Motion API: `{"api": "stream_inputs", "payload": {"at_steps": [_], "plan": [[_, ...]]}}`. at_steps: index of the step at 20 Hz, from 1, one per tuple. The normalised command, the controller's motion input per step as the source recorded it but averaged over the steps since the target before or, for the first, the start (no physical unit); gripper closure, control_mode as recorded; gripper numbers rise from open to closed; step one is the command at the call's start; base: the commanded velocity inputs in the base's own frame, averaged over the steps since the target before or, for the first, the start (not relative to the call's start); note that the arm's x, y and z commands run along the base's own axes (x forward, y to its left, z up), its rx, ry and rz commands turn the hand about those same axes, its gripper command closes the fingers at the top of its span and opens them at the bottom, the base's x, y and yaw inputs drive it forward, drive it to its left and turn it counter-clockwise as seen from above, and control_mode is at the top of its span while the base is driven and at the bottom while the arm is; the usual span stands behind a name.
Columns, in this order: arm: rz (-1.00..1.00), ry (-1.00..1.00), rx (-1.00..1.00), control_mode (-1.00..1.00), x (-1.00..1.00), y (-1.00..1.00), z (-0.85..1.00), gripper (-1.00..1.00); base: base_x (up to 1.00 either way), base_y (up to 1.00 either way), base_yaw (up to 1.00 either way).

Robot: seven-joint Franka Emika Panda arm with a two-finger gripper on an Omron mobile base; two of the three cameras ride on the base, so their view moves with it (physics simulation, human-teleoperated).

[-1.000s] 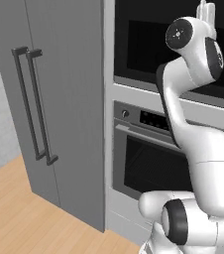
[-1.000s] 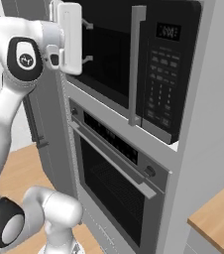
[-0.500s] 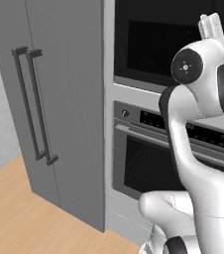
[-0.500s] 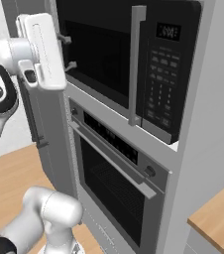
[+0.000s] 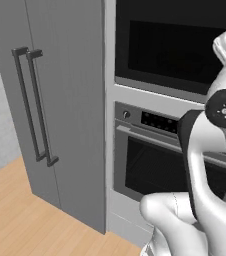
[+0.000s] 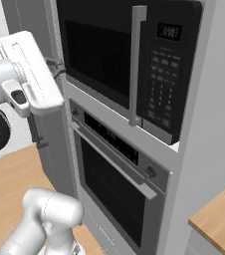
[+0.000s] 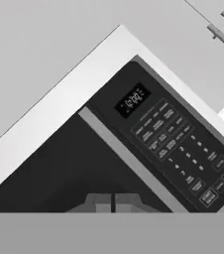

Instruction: Pick the carrot from the sink and place it in the bowl. Then pick the bowl and place it in the microwave. Then close the microwave door and press the start button.

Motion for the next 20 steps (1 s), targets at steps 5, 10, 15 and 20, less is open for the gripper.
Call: {"api": "stream_inputs", "payload": {"at_steps": [5,10,15,20], "plan": [[0.08,0.07,-0.21,-1.00,-0.38,0.00,-0.05,1.00,0.00,0.00,0.00],[0.06,0.03,-0.24,-1.00,-0.19,0.00,-0.39,1.00,0.00,0.00,0.00],[0.00,0.05,-0.19,-1.00,-0.29,0.00,-0.02,1.00,0.00,0.00,0.00],[0.00,0.36,-0.18,-1.00,-0.03,-0.02,0.00,1.00,0.00,0.00,0.00]]}}
